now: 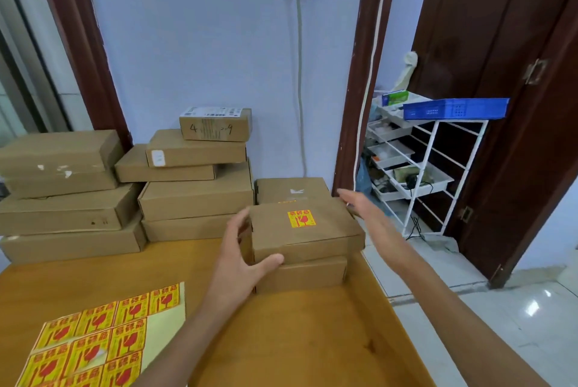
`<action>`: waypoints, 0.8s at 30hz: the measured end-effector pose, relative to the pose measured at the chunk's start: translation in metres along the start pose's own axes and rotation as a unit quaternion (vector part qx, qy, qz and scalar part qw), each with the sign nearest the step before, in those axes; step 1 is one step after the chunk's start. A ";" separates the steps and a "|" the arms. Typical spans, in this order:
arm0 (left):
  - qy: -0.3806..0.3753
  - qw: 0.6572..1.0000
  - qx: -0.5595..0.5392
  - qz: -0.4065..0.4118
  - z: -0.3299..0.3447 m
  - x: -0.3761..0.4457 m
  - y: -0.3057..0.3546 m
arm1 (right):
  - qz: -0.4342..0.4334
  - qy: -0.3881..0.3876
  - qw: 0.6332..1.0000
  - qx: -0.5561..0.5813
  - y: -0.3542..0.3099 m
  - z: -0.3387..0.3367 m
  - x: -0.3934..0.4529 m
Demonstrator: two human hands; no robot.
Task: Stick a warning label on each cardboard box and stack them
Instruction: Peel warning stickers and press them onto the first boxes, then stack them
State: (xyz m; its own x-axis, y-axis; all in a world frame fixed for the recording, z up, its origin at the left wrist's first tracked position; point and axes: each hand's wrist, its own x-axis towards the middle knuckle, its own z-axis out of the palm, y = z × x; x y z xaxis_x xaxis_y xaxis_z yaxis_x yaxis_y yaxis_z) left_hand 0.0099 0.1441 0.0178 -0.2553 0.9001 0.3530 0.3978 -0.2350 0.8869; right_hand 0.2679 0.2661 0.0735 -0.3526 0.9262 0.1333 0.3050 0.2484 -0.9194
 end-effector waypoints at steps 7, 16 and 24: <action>-0.037 0.997 -0.006 -0.072 -0.044 0.086 0.035 | 0.133 -0.007 0.982 -0.132 0.017 -0.021 0.104; -0.281 0.879 0.380 0.061 -0.007 0.114 0.063 | 0.232 -0.032 0.959 -0.162 0.021 0.013 0.162; -0.372 0.869 0.324 0.041 -0.036 0.125 0.048 | 0.266 -0.005 0.939 -0.216 0.024 0.034 0.183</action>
State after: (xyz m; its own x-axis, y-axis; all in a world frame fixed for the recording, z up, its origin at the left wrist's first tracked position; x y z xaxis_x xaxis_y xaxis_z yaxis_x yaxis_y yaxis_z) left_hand -0.0345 0.2322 0.1151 0.3415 0.9349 -0.0964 0.8617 -0.2705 0.4294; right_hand 0.1812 0.4317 0.0630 -0.0557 0.9496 -0.3086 0.7708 -0.1555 -0.6178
